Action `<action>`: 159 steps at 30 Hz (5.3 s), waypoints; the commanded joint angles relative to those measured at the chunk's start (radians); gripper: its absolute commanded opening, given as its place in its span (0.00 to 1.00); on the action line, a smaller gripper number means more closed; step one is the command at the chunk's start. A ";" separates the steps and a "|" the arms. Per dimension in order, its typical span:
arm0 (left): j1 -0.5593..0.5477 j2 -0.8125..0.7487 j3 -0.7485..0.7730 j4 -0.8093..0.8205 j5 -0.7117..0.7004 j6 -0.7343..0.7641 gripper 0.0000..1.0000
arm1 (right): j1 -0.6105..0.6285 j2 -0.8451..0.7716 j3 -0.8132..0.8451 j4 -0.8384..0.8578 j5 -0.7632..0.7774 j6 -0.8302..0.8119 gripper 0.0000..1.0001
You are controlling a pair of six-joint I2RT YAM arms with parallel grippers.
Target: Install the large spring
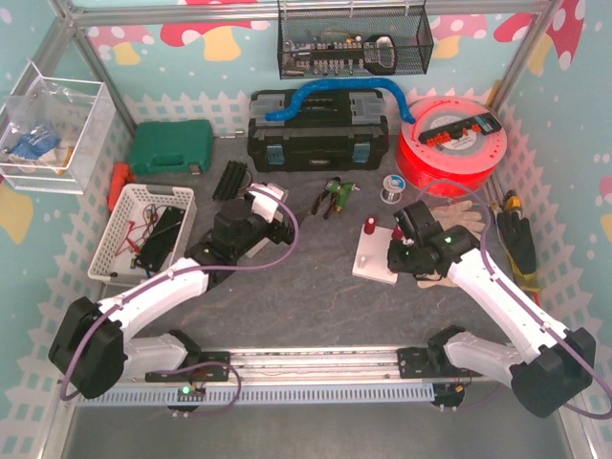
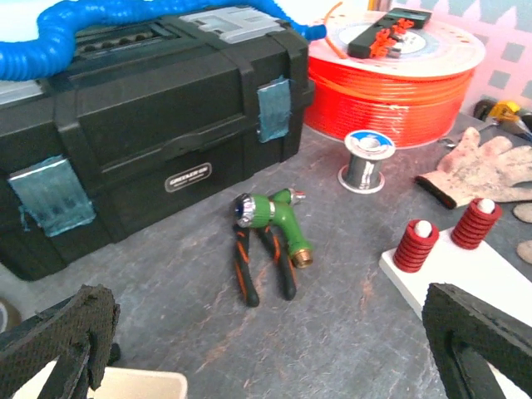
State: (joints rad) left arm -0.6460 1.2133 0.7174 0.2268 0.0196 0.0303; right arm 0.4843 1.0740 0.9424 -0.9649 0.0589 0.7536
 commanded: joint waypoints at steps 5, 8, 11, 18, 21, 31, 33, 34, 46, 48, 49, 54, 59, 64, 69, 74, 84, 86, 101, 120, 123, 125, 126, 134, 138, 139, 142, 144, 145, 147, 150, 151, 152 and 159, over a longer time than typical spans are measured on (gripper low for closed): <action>0.027 -0.014 0.009 -0.031 -0.021 -0.040 0.99 | -0.003 -0.055 -0.088 0.093 0.062 0.067 0.00; 0.028 -0.015 0.017 -0.041 -0.021 -0.038 0.99 | -0.003 -0.048 -0.100 0.114 0.069 0.063 0.00; 0.029 -0.020 0.021 -0.050 -0.022 -0.036 0.99 | -0.003 -0.051 -0.103 0.129 0.094 0.060 0.00; 0.034 -0.028 0.013 -0.061 -0.042 -0.035 0.99 | -0.003 -0.011 -0.115 0.175 0.094 0.049 0.00; 0.037 -0.028 0.014 -0.060 -0.040 -0.035 0.99 | -0.003 0.004 -0.126 0.195 0.102 0.046 0.00; 0.049 -0.032 0.015 -0.069 -0.037 -0.024 0.99 | -0.003 0.057 -0.157 0.254 0.106 0.060 0.00; 0.051 -0.034 0.009 -0.069 -0.036 -0.024 0.99 | -0.003 0.061 -0.176 0.295 0.104 0.056 0.00; 0.053 -0.034 0.007 -0.070 -0.037 -0.026 0.99 | -0.003 0.067 -0.184 0.314 0.102 0.056 0.03; 0.077 -0.021 0.034 -0.132 -0.117 -0.097 0.99 | -0.004 0.122 -0.145 0.324 0.112 0.045 0.49; 0.095 -0.012 0.048 -0.164 -0.121 -0.127 0.99 | -0.004 0.102 -0.117 0.288 0.116 0.039 0.56; 0.110 -0.004 0.058 -0.189 -0.115 -0.145 0.99 | -0.005 0.088 -0.102 0.268 0.116 0.036 0.59; 0.211 0.075 0.129 -0.346 -0.010 -0.166 0.99 | -0.004 0.012 -0.033 0.166 0.114 0.016 0.68; 0.249 0.111 0.133 -0.389 0.102 -0.084 0.90 | -0.005 -0.040 0.000 0.088 0.112 0.003 0.71; 0.236 0.133 0.112 -0.385 0.142 -0.040 0.66 | -0.005 -0.026 0.044 0.066 0.120 -0.033 0.71; 0.233 0.216 0.126 -0.385 0.165 -0.027 0.48 | -0.005 0.030 0.141 0.052 0.127 -0.104 0.73; 0.233 0.258 0.149 -0.403 0.117 -0.054 0.48 | -0.005 0.044 0.180 0.043 0.142 -0.123 0.74; 0.140 0.347 0.184 -0.401 0.004 -0.054 0.46 | -0.004 0.007 0.160 0.043 0.142 -0.105 0.74; 0.130 0.366 0.202 -0.402 -0.035 -0.055 0.41 | -0.004 0.000 0.159 0.043 0.138 -0.101 0.73; 0.127 0.422 0.252 -0.402 -0.077 -0.154 0.12 | -0.004 -0.034 0.160 0.021 0.160 -0.077 0.73; 0.137 0.465 0.318 -0.434 -0.092 -0.189 0.36 | -0.005 -0.010 0.188 0.020 0.161 -0.076 0.73; 0.148 0.418 0.336 -0.470 -0.060 -0.185 0.44 | -0.004 -0.010 0.188 0.022 0.163 -0.071 0.74; 0.162 0.376 0.347 -0.511 -0.039 -0.181 0.46 | -0.005 -0.010 0.187 0.022 0.163 -0.066 0.73; 0.173 0.353 0.348 -0.534 -0.030 -0.182 0.46 | -0.004 -0.009 0.186 0.022 0.163 -0.063 0.73; 0.312 0.238 0.314 -0.719 0.148 -0.122 0.41 | -0.005 -0.007 0.186 0.024 0.157 -0.053 0.73; 0.381 0.288 0.350 -0.833 0.263 -0.077 0.42 | -0.005 -0.005 0.192 0.023 0.152 -0.061 0.73; 0.393 0.304 0.356 -0.854 0.295 -0.063 0.42 | -0.004 -0.006 0.194 0.023 0.150 -0.063 0.74; 0.410 0.335 0.355 -0.874 0.344 -0.028 0.42 | -0.005 -0.006 0.200 0.023 0.146 -0.069 0.74; 0.411 0.359 0.360 -0.875 0.380 -0.006 0.43 | -0.005 -0.007 0.204 0.023 0.148 -0.077 0.73; 0.411 0.372 0.365 -0.876 0.396 -0.001 0.43 | -0.004 -0.007 0.207 0.022 0.150 -0.080 0.73; 0.411 0.396 0.377 -0.879 0.427 0.003 0.43 | -0.004 -0.005 0.211 0.019 0.153 -0.086 0.74; 0.411 0.423 0.379 -0.882 0.432 0.006 0.43 | -0.004 -0.009 0.213 0.015 0.158 -0.087 0.73; 0.411 0.429 0.379 -0.881 0.421 0.009 0.43 | -0.005 -0.010 0.212 0.015 0.159 -0.087 0.74; 0.410 0.436 0.381 -0.880 0.412 0.015 0.43 | -0.004 -0.013 0.210 0.015 0.160 -0.087 0.73; 0.408 0.474 0.389 -0.873 0.381 0.033 0.44 | -0.004 -0.031 0.193 0.011 0.168 -0.081 0.74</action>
State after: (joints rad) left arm -0.2379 1.6726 1.0798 -0.6361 0.3962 0.0334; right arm 0.4843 1.0645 1.1297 -0.9295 0.2108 0.6769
